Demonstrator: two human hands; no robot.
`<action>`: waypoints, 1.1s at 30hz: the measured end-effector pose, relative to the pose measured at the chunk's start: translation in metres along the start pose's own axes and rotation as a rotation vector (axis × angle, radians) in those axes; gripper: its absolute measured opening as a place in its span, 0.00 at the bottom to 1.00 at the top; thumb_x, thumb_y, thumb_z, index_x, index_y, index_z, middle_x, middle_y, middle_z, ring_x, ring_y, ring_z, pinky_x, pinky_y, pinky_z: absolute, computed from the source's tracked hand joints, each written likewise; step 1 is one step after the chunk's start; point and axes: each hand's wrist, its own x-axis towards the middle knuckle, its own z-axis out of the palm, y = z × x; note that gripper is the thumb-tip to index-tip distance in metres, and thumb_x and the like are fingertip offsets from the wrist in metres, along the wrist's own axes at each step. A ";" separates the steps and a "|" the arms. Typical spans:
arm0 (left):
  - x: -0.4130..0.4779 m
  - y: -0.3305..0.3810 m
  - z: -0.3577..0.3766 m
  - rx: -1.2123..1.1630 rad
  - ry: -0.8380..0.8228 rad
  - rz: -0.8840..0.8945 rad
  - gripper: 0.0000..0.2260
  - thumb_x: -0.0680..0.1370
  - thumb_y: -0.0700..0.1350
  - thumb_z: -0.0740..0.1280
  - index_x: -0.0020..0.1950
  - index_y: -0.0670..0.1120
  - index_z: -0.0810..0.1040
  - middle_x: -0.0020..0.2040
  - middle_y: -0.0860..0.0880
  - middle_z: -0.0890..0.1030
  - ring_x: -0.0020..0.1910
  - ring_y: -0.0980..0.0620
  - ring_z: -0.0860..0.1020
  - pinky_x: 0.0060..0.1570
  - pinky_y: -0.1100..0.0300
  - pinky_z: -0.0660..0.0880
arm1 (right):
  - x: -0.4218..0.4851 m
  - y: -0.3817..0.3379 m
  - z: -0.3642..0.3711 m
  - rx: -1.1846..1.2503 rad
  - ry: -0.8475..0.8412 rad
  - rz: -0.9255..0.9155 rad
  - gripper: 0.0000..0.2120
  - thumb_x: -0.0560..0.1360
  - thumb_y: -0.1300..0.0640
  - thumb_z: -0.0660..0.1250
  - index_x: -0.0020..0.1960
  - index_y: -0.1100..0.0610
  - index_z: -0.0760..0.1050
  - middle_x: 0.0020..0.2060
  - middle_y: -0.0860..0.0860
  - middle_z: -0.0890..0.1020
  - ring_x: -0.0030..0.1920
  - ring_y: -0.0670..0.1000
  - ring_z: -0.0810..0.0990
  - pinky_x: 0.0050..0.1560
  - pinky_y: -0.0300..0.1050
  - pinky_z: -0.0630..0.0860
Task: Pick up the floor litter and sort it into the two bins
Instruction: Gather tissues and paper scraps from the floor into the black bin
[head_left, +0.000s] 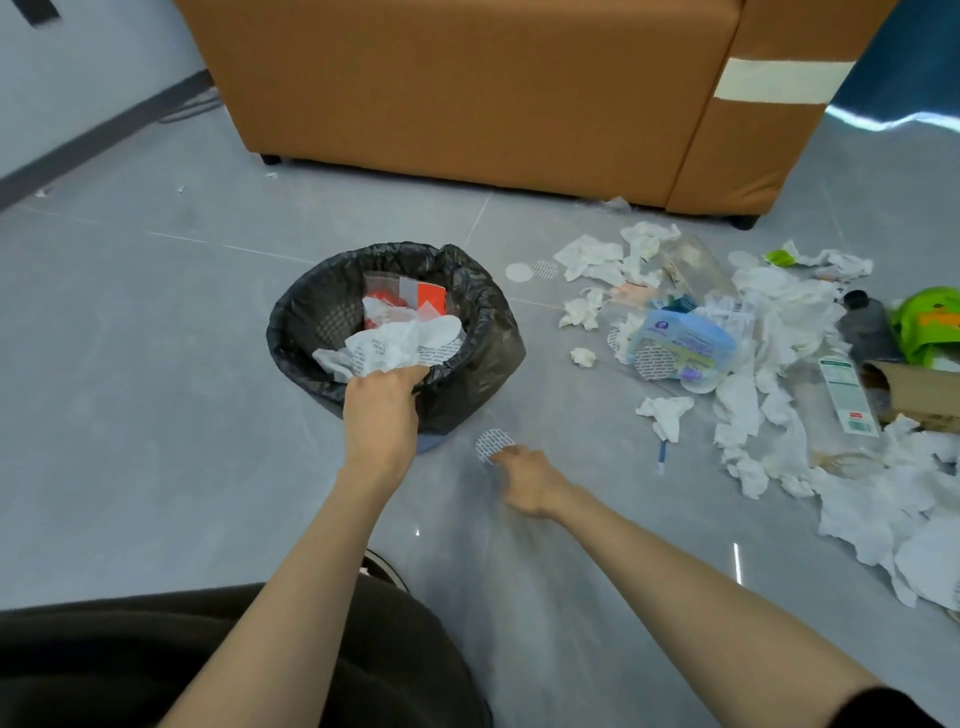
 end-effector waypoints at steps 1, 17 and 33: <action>-0.001 -0.001 0.000 0.010 -0.005 0.027 0.14 0.65 0.27 0.64 0.41 0.43 0.82 0.32 0.39 0.81 0.30 0.37 0.76 0.33 0.58 0.64 | 0.004 0.000 0.005 -0.049 -0.024 -0.005 0.29 0.76 0.60 0.59 0.76 0.55 0.56 0.76 0.54 0.57 0.74 0.57 0.58 0.73 0.48 0.57; -0.003 0.023 0.014 -0.258 0.006 0.068 0.14 0.68 0.26 0.64 0.43 0.43 0.81 0.34 0.43 0.81 0.36 0.40 0.77 0.40 0.58 0.60 | -0.018 0.049 0.019 -0.388 0.055 0.138 0.25 0.76 0.63 0.56 0.72 0.56 0.60 0.70 0.54 0.62 0.70 0.58 0.59 0.65 0.53 0.64; -0.036 0.137 0.027 -0.434 0.042 0.239 0.22 0.68 0.39 0.72 0.61 0.43 0.72 0.53 0.45 0.74 0.53 0.44 0.71 0.54 0.53 0.69 | -0.131 0.170 0.032 0.047 0.232 0.343 0.13 0.70 0.63 0.66 0.55 0.58 0.73 0.56 0.55 0.72 0.57 0.56 0.73 0.54 0.44 0.72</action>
